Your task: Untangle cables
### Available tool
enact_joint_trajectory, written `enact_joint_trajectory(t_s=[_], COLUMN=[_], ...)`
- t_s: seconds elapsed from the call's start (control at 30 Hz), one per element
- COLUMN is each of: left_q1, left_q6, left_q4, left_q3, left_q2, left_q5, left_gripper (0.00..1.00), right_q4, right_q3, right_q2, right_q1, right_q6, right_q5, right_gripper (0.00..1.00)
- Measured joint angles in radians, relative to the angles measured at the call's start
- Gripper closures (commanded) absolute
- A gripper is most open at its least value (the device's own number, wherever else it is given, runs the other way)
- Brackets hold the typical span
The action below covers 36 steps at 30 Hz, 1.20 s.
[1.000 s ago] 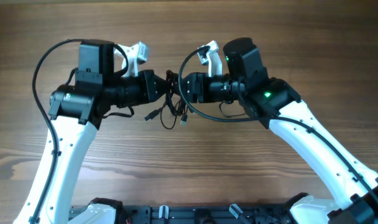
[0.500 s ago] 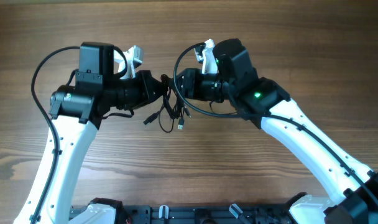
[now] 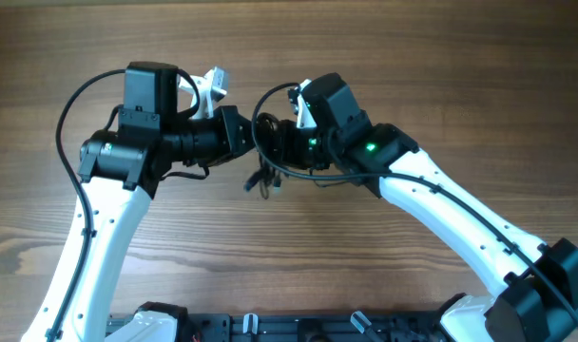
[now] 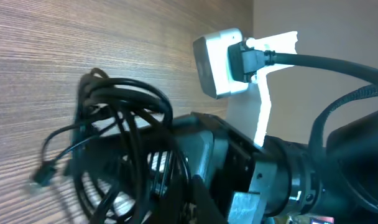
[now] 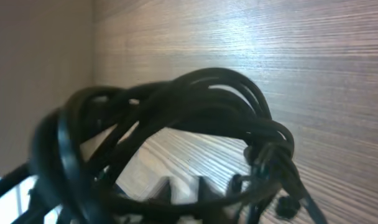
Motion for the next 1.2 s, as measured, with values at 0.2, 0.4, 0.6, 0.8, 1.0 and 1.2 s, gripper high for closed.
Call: enact_joint_trajectory(t_s=[0.2,0.4,0.6,0.8,1.0,1.2], left_q1=[-0.003,-0.008,-0.008,-0.008,-0.008,-0.006], left_q6=[0.013,0.029,0.070,0.178,0.285,0.377], left_q4=[-0.089,-0.150,-0.153,-0.153,-0.148,-0.115], left_q3=[0.002,0.003,0.005,0.006,0.006,0.006], left_q2=[0.000,0.000,0.000,0.003,0.005,0.005], left_q5=[-0.177,-0.410,-0.622,-0.679,-0.643,-0.399], left_gripper=[0.96,0.96,0.96,0.96,0.45,0.28], right_q4=[-0.012,-0.014,-0.042,-0.290,-0.370,-0.373], right_q3=[0.000,0.000,0.000,0.000,0.000,0.000], right_q2=[-0.038,-0.277,-0.396,-0.384,-0.356,-0.356], right_q1=[-0.095,-0.204,-0.308,-0.353,-0.338,-0.288], right_q6=[-0.066,-0.079,-0.053,-0.085,-0.148,-0.182], right_q5=[-0.011,-0.190,-0.354,-0.124,-0.008,-0.043], right_gripper=[0.96,0.96,0.96,0.96,0.96,0.96])
